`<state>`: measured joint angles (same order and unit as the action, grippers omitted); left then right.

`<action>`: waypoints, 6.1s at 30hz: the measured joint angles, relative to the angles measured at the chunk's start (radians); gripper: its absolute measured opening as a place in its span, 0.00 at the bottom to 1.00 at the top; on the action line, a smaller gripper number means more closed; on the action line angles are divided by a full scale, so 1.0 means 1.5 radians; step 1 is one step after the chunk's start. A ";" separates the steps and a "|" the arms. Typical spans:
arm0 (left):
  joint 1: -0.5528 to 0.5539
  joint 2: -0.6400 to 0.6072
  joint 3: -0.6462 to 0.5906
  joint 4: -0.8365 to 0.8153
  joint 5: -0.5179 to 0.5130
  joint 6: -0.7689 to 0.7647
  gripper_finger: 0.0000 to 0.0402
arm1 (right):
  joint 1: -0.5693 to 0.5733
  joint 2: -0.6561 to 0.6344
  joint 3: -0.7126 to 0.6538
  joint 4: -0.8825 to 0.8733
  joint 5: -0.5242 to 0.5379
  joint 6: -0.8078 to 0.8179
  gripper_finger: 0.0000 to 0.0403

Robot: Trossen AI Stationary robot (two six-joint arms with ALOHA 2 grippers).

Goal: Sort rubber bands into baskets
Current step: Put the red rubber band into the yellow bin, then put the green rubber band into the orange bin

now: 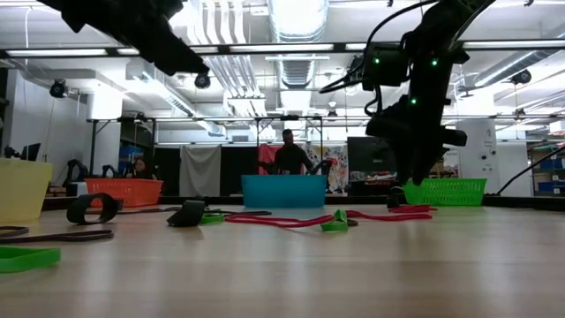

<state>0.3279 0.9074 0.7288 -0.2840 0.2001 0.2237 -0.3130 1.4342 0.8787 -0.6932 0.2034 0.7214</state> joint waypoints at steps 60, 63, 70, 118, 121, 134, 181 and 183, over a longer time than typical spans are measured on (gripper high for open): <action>-0.049 0.273 -0.023 0.401 0.144 -0.096 0.42 | 0.167 -0.007 0.011 0.563 -0.184 -0.424 0.02; -0.049 0.313 -0.023 0.461 0.181 -0.114 0.42 | 0.167 0.004 0.028 0.581 -0.193 -0.452 0.02; -0.049 0.391 0.013 0.482 0.188 -0.128 0.42 | 0.167 0.027 0.085 0.579 -0.188 -0.499 0.02; -0.191 0.093 0.198 -0.461 0.054 -0.426 0.00 | 0.122 0.016 0.130 0.455 -0.082 -0.524 0.49; -0.230 0.080 0.224 -0.584 0.007 -0.512 0.00 | 0.122 0.016 0.129 0.455 -0.082 -0.526 0.49; -0.363 0.059 0.196 -0.786 -0.006 -0.826 0.00 | 0.122 0.016 0.112 0.456 -0.082 -0.512 0.49; -0.402 0.119 0.111 -0.307 -0.238 -0.398 0.31 | 0.126 0.017 0.076 0.258 -0.083 -0.330 0.48; -0.391 0.120 0.111 -0.295 -0.254 -0.337 0.31 | 0.129 0.017 0.078 0.200 -0.083 -0.290 0.48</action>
<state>-0.2582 1.0880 0.8951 -0.7264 -0.1809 -0.2821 -0.1194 1.4590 0.9955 -0.3926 0.0788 0.2861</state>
